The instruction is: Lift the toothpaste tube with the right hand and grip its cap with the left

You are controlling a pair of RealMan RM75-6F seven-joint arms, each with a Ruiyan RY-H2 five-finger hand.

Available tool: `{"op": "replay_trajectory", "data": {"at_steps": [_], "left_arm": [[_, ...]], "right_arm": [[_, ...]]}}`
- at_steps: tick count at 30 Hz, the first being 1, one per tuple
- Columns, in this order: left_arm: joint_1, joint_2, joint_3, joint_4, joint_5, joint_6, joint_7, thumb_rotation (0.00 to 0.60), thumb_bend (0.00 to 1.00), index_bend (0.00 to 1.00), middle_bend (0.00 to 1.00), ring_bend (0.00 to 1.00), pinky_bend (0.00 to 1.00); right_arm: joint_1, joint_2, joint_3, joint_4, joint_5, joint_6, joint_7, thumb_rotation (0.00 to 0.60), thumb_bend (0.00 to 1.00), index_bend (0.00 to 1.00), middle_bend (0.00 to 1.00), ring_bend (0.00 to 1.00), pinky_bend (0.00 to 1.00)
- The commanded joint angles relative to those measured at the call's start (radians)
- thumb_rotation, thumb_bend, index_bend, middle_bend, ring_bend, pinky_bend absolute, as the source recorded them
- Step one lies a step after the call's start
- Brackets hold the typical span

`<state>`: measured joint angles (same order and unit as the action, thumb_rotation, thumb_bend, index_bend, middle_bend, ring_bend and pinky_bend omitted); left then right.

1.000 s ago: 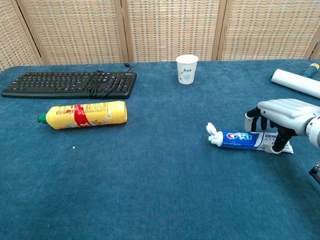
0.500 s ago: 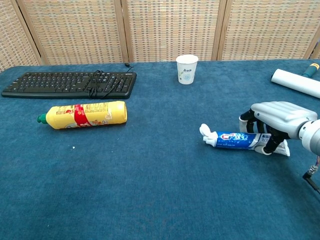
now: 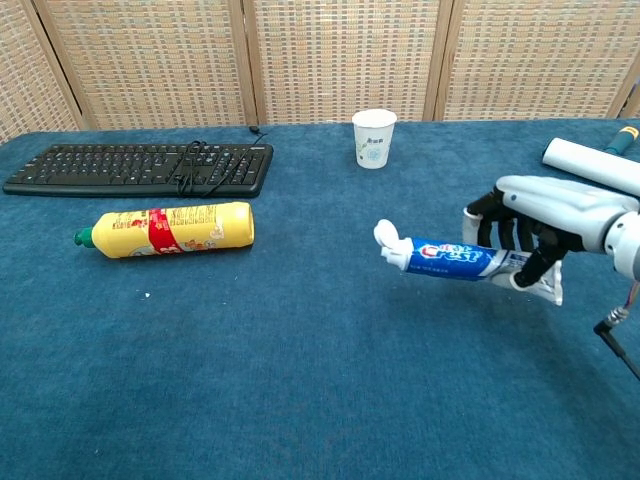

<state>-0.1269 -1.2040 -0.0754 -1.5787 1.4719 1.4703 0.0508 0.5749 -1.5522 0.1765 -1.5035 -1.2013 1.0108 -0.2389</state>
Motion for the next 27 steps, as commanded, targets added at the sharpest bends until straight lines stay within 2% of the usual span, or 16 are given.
{"op": "replay_trajectory", "data": {"at_steps": [1,3,7,9,11,14,16,21,27], "left_arm": [[-0.017,0.011,-0.006,-0.012,0.009,-0.018,-0.023,0.6,0.0,0.0,0.0,0.0,0.0],[-0.057,0.028,-0.018,-0.03,0.036,-0.052,-0.051,0.6,0.0,0.0,0.0,0.0,0.0],[-0.11,0.031,-0.044,-0.052,0.073,-0.077,-0.104,0.585,0.0,0.0,0.0,0.0,0.0],[-0.135,0.021,-0.059,-0.057,0.089,-0.082,-0.138,0.516,0.0,0.0,0.0,0.0,0.0],[-0.16,0.009,-0.072,-0.064,0.102,-0.091,-0.176,0.386,0.0,0.0,0.0,0.0,0.0],[-0.215,-0.023,-0.103,-0.078,0.115,-0.112,-0.261,0.255,0.0,0.0,0.0,0.0,0.0],[-0.26,-0.07,-0.141,-0.092,0.11,-0.121,-0.325,0.196,0.0,0.0,0.0,0.0,0.0],[-0.355,-0.194,-0.21,-0.082,0.03,-0.177,-0.384,0.168,0.0,0.0,0.0,0.0,0.0],[-0.413,-0.257,-0.24,-0.064,-0.025,-0.228,-0.41,0.162,0.0,0.0,0.0,0.0,0.0]], "right_arm": [[0.024,0.04,0.035,-0.07,0.028,-0.013,-0.031,0.6,0.89,0.72,0.71,0.67,0.62],[0.057,0.067,0.072,-0.128,0.077,-0.034,-0.078,0.6,0.89,0.72,0.71,0.67,0.63],[0.108,0.08,0.113,-0.18,0.176,-0.052,-0.167,0.6,0.89,0.72,0.71,0.67,0.63],[0.136,0.082,0.132,-0.2,0.229,-0.059,-0.207,0.6,0.89,0.73,0.71,0.67,0.63],[0.166,0.083,0.149,-0.217,0.284,-0.066,-0.245,0.6,0.89,0.73,0.71,0.67,0.63],[0.229,0.078,0.179,-0.245,0.39,-0.069,-0.312,0.6,0.89,0.73,0.71,0.67,0.63],[0.277,0.065,0.201,-0.253,0.456,-0.073,-0.346,0.6,0.89,0.73,0.71,0.67,0.63],[0.399,0.028,0.244,-0.231,0.649,-0.053,-0.425,0.6,0.89,0.73,0.71,0.67,0.63],[0.47,0.013,0.252,-0.212,0.744,-0.038,-0.459,0.6,0.89,0.73,0.71,0.67,0.63]]}}
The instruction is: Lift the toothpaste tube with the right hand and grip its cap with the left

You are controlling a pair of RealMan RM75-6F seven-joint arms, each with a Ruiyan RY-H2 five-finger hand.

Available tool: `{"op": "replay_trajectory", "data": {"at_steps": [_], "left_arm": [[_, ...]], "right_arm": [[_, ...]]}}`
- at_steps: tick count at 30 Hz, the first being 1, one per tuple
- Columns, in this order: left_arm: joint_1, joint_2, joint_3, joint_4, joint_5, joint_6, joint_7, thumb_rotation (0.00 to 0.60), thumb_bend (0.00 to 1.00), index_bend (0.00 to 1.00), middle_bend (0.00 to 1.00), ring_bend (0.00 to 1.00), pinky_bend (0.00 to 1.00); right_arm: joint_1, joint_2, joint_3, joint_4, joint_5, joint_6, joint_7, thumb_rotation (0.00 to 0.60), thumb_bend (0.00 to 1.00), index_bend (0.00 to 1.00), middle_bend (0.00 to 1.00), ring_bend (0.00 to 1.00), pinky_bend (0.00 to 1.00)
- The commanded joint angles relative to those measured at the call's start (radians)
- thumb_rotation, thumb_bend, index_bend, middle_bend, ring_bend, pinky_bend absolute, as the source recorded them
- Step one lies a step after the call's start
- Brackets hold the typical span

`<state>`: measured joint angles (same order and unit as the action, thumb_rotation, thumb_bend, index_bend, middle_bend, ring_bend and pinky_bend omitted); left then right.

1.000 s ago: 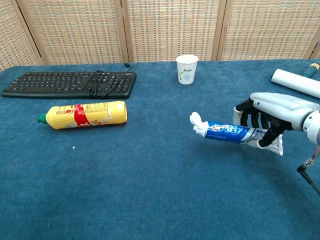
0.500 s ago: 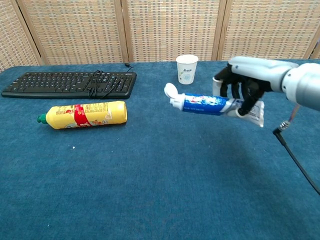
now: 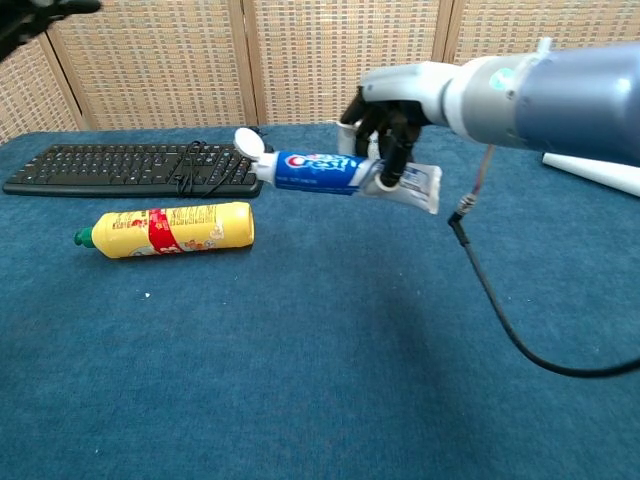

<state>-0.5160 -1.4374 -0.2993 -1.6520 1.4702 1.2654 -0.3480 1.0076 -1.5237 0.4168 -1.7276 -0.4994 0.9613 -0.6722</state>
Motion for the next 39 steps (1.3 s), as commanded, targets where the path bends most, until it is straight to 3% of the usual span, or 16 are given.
{"op": "replay_trajectory", "data": {"at_steps": [1,9,23,39], "left_arm": [[-0.036,-0.037,-0.022,0.013,-0.034,-0.033,-0.012,0.16,0.0,0.0,0.0,0.0,0.0],[-0.114,-0.157,-0.035,0.067,-0.1,-0.092,-0.002,0.16,0.0,0.0,0.0,0.0,0.0],[-0.174,-0.375,-0.037,0.233,-0.127,-0.068,-0.062,0.162,0.0,0.0,0.0,0.0,0.0],[-0.229,-0.444,-0.064,0.302,-0.157,-0.098,-0.04,0.166,0.0,0.0,0.0,0.0,0.0]], "right_arm": [[0.049,-0.019,0.012,0.016,0.059,0.014,-0.03,0.6,0.89,0.73,0.71,0.67,0.63],[0.11,-0.07,-0.001,0.06,0.12,0.033,-0.017,0.6,0.89,0.73,0.71,0.67,0.63],[0.122,-0.069,-0.032,0.065,0.116,0.055,0.037,0.6,0.88,0.73,0.72,0.68,0.63],[0.131,-0.053,-0.06,0.047,0.098,0.05,0.066,0.6,0.88,0.73,0.72,0.68,0.63]]}}
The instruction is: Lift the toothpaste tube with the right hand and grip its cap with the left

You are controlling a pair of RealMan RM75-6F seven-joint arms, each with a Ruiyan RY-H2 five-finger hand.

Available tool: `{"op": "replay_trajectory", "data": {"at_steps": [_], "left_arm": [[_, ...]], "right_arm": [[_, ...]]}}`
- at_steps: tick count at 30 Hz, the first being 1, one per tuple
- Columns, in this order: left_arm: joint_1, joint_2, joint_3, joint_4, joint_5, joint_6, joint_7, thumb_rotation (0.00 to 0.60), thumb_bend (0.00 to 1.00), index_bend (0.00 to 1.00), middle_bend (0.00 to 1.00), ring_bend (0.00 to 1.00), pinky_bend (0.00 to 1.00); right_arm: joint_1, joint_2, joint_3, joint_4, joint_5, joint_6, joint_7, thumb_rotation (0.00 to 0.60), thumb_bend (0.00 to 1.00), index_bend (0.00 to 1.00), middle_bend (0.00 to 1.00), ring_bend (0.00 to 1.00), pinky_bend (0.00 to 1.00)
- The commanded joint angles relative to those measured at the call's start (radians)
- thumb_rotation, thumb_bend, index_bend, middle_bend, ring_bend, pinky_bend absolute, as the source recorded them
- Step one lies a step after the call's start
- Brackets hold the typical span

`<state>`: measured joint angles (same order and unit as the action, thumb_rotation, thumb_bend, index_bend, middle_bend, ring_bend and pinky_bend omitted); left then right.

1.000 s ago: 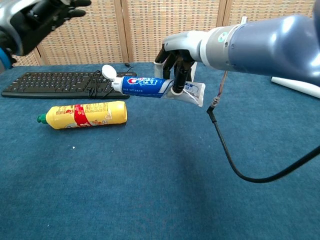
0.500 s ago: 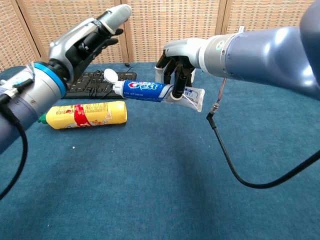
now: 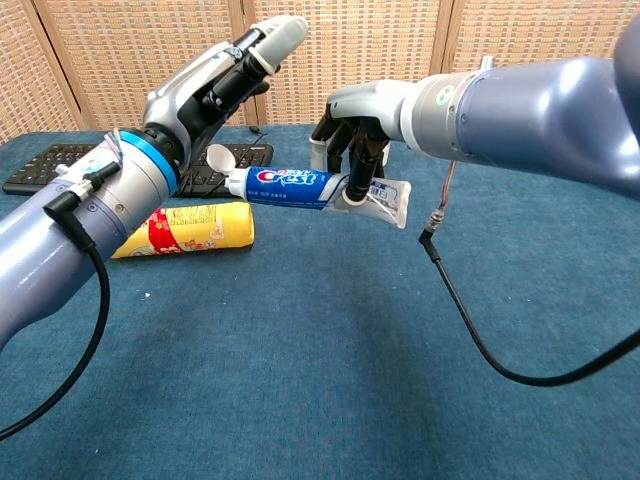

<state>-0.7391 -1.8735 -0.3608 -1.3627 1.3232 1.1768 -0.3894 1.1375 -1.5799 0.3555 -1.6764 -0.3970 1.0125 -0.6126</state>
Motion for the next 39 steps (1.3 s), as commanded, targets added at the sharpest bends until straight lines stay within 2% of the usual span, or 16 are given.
{"op": "replay_trajectory", "data": {"at_steps": [1,20,39], "left_arm": [[-0.007,-0.011,-0.003,0.019,-0.014,-0.013,0.0,0.167,0.0,0.0,0.0,0.0,0.0],[0.015,-0.025,0.0,0.077,-0.026,-0.016,-0.131,0.172,0.0,0.0,0.0,0.0,0.0],[0.025,-0.045,-0.009,0.102,-0.002,-0.018,-0.361,0.172,0.0,0.0,0.0,0.0,0.0]], "right_arm": [[0.001,0.005,0.0,-0.006,-0.007,-0.002,0.008,0.6,0.88,0.73,0.72,0.68,0.63],[-0.011,0.068,0.023,-0.067,-0.02,-0.011,0.092,0.6,0.87,0.73,0.72,0.68,0.63],[-0.016,0.106,0.03,-0.102,-0.036,-0.023,0.154,0.6,0.87,0.73,0.72,0.68,0.63]]}}
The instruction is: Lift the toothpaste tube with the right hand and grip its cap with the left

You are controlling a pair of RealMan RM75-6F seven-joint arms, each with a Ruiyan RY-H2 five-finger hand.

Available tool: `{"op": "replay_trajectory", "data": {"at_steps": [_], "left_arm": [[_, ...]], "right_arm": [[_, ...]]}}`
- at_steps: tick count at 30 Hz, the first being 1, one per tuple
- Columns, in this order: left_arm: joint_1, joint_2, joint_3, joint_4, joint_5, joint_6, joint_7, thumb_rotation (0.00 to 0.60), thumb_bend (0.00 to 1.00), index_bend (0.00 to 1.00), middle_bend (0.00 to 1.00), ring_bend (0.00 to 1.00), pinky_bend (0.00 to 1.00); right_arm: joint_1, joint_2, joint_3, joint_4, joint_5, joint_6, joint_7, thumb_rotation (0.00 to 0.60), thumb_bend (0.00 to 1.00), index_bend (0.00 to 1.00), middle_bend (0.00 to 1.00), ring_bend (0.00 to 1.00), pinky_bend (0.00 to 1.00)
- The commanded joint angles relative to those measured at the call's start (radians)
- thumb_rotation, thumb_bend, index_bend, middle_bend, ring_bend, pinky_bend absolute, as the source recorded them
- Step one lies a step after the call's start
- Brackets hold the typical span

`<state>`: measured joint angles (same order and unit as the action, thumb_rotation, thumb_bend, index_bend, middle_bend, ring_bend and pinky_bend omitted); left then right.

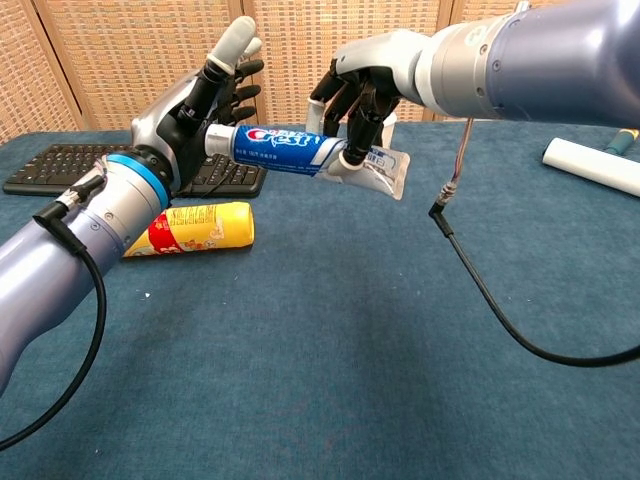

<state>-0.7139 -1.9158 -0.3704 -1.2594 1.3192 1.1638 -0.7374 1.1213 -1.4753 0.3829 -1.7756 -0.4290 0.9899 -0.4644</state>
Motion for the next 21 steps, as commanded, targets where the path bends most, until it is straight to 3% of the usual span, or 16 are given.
{"op": "replay_trajectory", "data": {"at_steps": [1,21], "left_arm": [[-0.001,-0.003,-0.001,-0.002,-0.002,-0.01,-0.02,0.173,0.0,0.0,0.0,0.0,0.0],[0.003,-0.067,-0.031,-0.033,-0.054,-0.015,-0.07,0.173,0.0,0.0,0.0,0.0,0.0]], "right_arm": [[0.001,0.003,0.004,-0.005,-0.007,0.0,0.009,0.6,0.87,0.73,0.72,0.68,0.63],[0.019,-0.004,0.005,-0.003,-0.004,0.024,0.031,0.6,0.87,0.73,0.72,0.69,0.63]]}}
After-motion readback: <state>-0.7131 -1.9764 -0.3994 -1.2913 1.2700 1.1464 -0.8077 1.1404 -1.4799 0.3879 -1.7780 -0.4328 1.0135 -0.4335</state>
